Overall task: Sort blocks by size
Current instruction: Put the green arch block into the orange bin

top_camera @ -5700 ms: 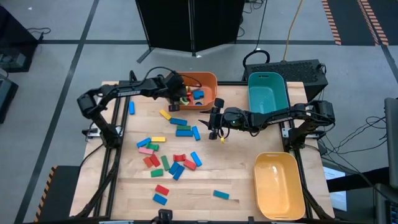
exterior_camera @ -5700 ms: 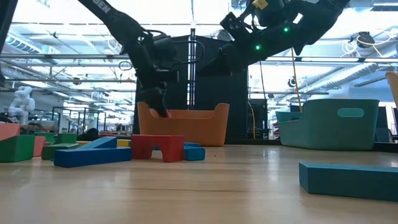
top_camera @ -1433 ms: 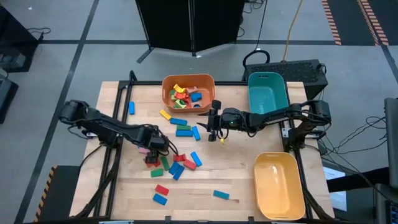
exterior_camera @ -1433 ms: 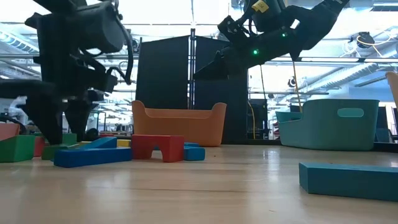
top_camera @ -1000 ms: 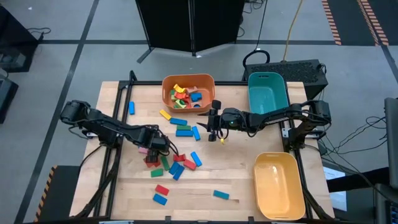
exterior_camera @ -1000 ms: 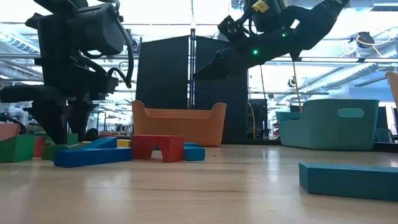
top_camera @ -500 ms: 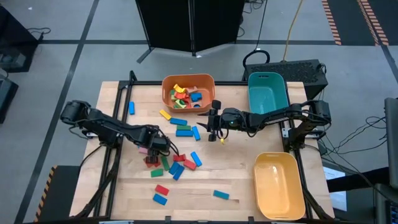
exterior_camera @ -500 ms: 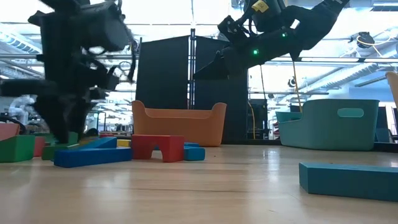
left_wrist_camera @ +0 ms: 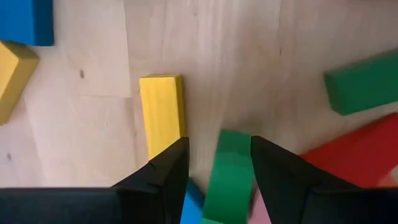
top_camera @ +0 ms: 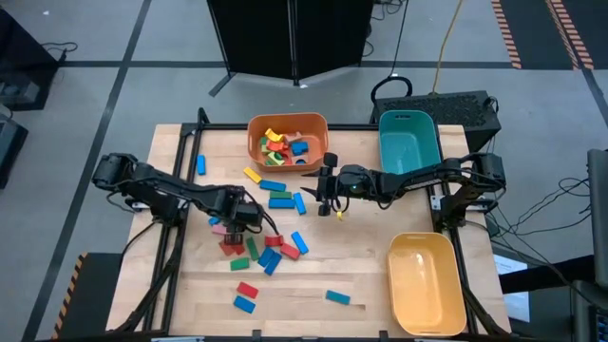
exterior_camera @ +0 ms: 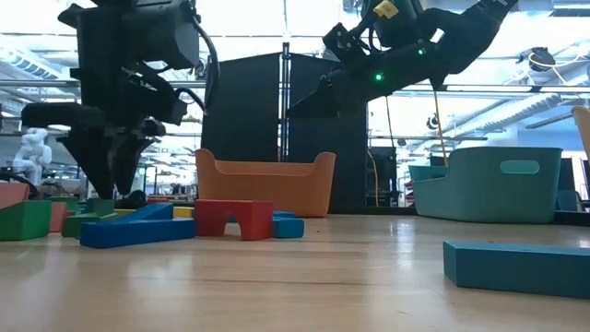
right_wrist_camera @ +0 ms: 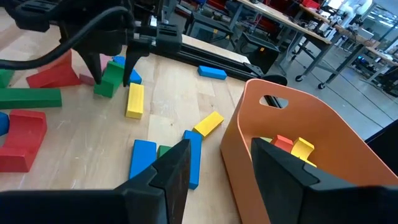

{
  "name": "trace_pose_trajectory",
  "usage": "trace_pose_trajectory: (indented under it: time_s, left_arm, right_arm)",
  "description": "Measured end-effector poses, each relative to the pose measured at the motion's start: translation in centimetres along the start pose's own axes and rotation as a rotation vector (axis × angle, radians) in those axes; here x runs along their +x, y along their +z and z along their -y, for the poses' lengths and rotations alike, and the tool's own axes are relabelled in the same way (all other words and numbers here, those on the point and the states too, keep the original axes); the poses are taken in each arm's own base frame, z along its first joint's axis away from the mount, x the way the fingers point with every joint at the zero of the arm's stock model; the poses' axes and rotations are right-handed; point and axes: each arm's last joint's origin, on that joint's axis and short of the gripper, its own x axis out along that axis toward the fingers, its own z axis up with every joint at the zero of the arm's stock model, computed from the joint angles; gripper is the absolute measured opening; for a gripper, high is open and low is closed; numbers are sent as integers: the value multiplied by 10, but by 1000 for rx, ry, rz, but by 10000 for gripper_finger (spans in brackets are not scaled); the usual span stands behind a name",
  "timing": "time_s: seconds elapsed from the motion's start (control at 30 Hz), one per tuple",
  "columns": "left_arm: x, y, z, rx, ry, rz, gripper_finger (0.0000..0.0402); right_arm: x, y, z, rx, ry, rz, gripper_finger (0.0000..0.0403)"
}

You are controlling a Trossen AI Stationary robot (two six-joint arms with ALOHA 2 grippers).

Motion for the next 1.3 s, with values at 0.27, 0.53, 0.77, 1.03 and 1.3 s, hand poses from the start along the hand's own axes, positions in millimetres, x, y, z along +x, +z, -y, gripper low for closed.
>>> trace_pose_trajectory:
  time_s: [0.27, 0.53, 0.77, 1.03, 1.3]
  left_arm:
    - [-1, 1, 5, 48, -76, 5, 172]
    - [7, -7, 5, 71, -61, -23, 175]
    - [15, -10, 6, 68, -63, -13, 214]
    - [18, -13, 5, 67, -62, -24, 215]
    - [18, -13, 5, 58, -62, -25, 149]
  right_arm:
    - [0, -1, 0, -14, 3, -9, 157]
    - [0, -1, 0, -15, 5, -14, 157]
    - [0, -1, 0, -15, 5, -15, 157]
    - [0, -1, 0, -15, 5, -15, 157]
    - [0, -1, 0, -15, 5, -15, 157]
